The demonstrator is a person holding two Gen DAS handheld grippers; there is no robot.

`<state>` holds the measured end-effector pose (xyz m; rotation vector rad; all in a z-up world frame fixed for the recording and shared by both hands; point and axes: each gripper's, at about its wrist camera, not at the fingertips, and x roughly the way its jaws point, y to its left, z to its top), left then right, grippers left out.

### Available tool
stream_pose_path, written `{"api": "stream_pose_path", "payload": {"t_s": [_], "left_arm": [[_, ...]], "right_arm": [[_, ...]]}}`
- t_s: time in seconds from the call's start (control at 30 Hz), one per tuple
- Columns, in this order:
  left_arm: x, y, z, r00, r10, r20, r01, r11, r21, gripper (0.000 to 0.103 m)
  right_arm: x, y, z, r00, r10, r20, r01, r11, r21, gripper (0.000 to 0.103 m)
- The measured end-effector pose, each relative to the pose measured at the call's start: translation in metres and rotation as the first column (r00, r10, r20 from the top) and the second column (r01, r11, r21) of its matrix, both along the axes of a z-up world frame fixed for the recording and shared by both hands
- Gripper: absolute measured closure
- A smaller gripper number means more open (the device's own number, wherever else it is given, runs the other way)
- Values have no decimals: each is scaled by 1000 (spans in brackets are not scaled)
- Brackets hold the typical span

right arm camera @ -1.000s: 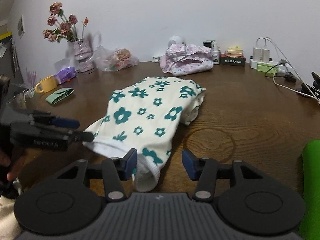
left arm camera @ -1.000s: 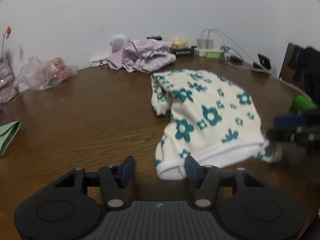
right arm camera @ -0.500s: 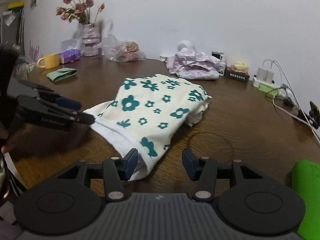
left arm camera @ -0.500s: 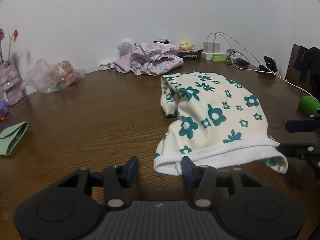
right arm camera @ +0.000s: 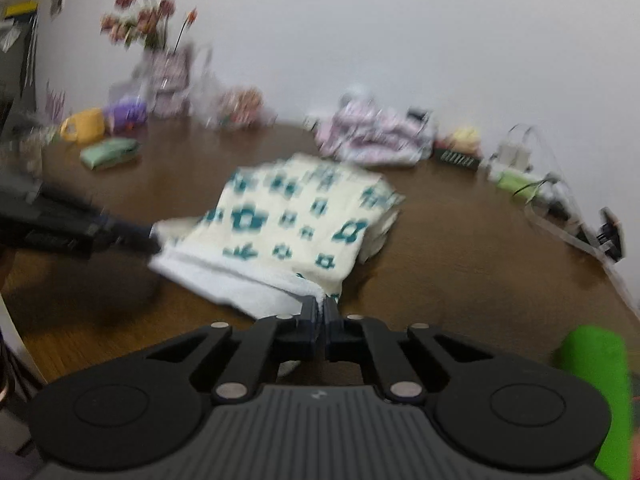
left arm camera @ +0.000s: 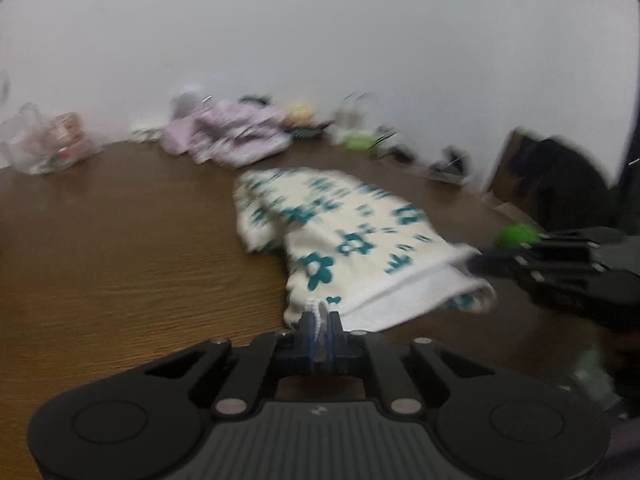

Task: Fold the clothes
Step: 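Grasp the garment's white hem with the left gripper while the right gripper grasps it too, then lift the garment by the hem and shake it out lengthwise on the table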

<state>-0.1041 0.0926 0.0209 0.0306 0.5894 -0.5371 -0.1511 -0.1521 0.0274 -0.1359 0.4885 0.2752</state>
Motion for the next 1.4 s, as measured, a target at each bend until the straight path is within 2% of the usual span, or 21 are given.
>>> {"api": "stream_pose_path", "payload": {"t_s": [0.03, 0.1, 0.13, 0.17, 0.23, 0.33, 0.47, 0.53, 0.6, 0.67, 0.7, 0.73, 0.77, 0.87, 0.97, 1.03, 1.1, 1.2, 1.3, 1.33, 1.4], "left_arm": [[-4, 0, 2, 1000, -4, 12, 4, 1000, -3, 93], [-4, -8, -3, 1000, 11, 12, -12, 998, 63, 74], [-1, -13, -8, 1000, 21, -3, -21, 994, 107, 59], [0, -17, -12, 1000, 26, -16, -24, 991, 129, 53], [1, -20, -17, 999, 18, -37, -14, 994, 106, 51], [4, -27, -21, 999, -5, -45, 8, 997, 78, 31], [12, -49, -27, 999, -4, -35, 10, 987, 163, 31], [14, -57, -32, 1000, 27, -10, -24, 977, 212, 30], [16, -60, -33, 999, 40, -9, -37, 977, 210, 40], [18, -60, -33, 999, 46, -25, -41, 985, 168, 80], [20, -60, -32, 998, 56, -29, -51, 985, 162, 90], [22, -61, -31, 997, 67, -34, -61, 986, 157, 94], [23, -62, -28, 996, 77, -33, -71, 987, 146, 94], [17, -56, 5, 996, 78, 43, -81, 995, 61, 95], [-2, -44, 70, 979, 43, 200, -36, 999, -37, 96], [-15, -38, 116, 949, 23, 314, 1, 997, -75, 96], [-35, -33, 164, 896, 6, 444, 48, 993, -111, 96], [-74, -36, 222, 788, -7, 616, 105, 987, -123, 96], [-116, -39, 271, 651, -9, 759, 160, 979, -126, 96], [-125, -38, 284, 621, -5, 784, 173, 976, -131, 96], [-140, -38, 307, 565, 5, 825, 194, 971, -139, 96]], "right_arm": [[-4, -6, 8, 1000, -8, 25, 8, 1000, 15, 100], [-2, -14, 10, 1000, -28, 9, 28, 999, 33, 98], [2, -17, 7, 999, -34, -13, 34, 999, 43, 91], [5, -20, 4, 999, -39, -34, 40, 998, 52, 71], [6, -22, -5, 996, -17, -83, 24, 996, 82, 41], [2, -22, -14, 994, 30, -108, -18, 993, 115, 36], [12, -24, -28, 990, -27, -140, 43, 993, 112, 36], [17, -25, -36, 988, -16, -153, 34, 993, 114, 37], [19, -21, -37, 990, -11, -144, 26, 994, 104, 41], [20, -17, -39, 991, -5, -134, 18, 995, 94, 63], [21, -15, -39, 992, -2, -129, 14, 996, 89, 70], [22, -13, -40, 992, 1, -124, 10, 996, 84, 89], [23, -11, -40, 993, 4, -119, 6, 997, 79, 96], [22, -17, -20, 998, -4, -66, 13, 991, 134, 98], [0, -25, 37, 995, 11, 101, -25, 991, 130, 98], [-24, -28, 82, 971, 34, 236, -58, 994, 95, 98], [-48, -32, 128, 929, 59, 366, -86, 995, 57, 98], [-84, -38, 195, 832, 102, 546, -117, 993, -8, 99], [-122, -40, 249, 709, 131, 693, -120, 991, -64, 99], [-136, -39, 264, 665, 137, 734, -115, 990, -80, 99], [-151, -41, 289, 604, 129, 787, -101, 991, -85, 99]]}}
